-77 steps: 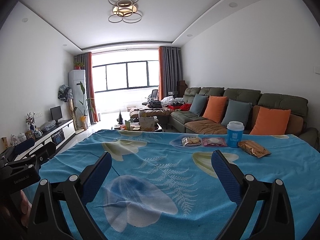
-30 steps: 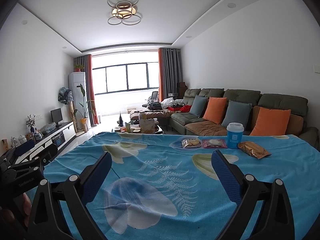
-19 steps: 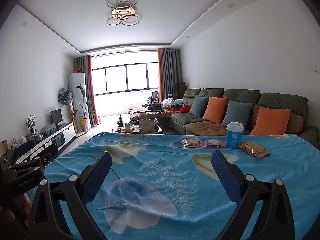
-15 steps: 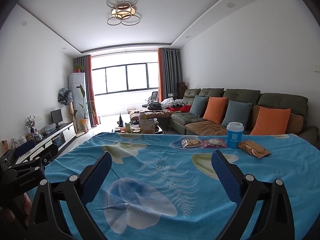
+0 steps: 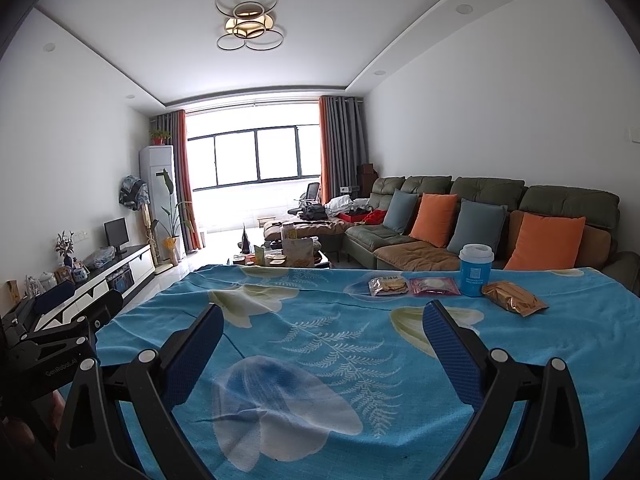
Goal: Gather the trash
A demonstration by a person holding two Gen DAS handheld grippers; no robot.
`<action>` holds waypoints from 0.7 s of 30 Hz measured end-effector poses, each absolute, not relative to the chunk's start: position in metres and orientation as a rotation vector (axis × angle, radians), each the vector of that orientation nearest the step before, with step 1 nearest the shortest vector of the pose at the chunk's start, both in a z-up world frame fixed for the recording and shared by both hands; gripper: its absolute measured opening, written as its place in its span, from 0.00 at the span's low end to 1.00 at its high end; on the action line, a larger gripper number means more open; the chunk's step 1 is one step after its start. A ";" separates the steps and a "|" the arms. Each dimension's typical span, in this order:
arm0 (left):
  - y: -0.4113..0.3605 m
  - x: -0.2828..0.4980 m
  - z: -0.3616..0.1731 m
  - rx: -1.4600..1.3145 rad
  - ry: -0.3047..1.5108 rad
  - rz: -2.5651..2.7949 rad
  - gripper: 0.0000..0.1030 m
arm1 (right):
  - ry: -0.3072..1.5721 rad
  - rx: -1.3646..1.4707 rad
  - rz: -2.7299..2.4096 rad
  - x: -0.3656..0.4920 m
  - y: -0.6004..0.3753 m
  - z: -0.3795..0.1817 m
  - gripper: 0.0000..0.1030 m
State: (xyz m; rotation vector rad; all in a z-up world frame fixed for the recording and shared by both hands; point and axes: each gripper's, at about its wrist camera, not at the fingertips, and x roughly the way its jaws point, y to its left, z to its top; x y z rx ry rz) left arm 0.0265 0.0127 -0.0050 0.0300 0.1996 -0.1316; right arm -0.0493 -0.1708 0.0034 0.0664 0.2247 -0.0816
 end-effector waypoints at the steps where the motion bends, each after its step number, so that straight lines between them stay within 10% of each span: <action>1: 0.012 0.027 -0.005 0.029 0.200 -0.131 0.95 | 0.224 0.066 -0.082 -0.049 -0.171 0.003 0.94; 21: 0.010 0.031 -0.009 0.029 0.204 -0.127 0.95 | 0.224 0.070 -0.087 -0.048 -0.173 0.004 0.94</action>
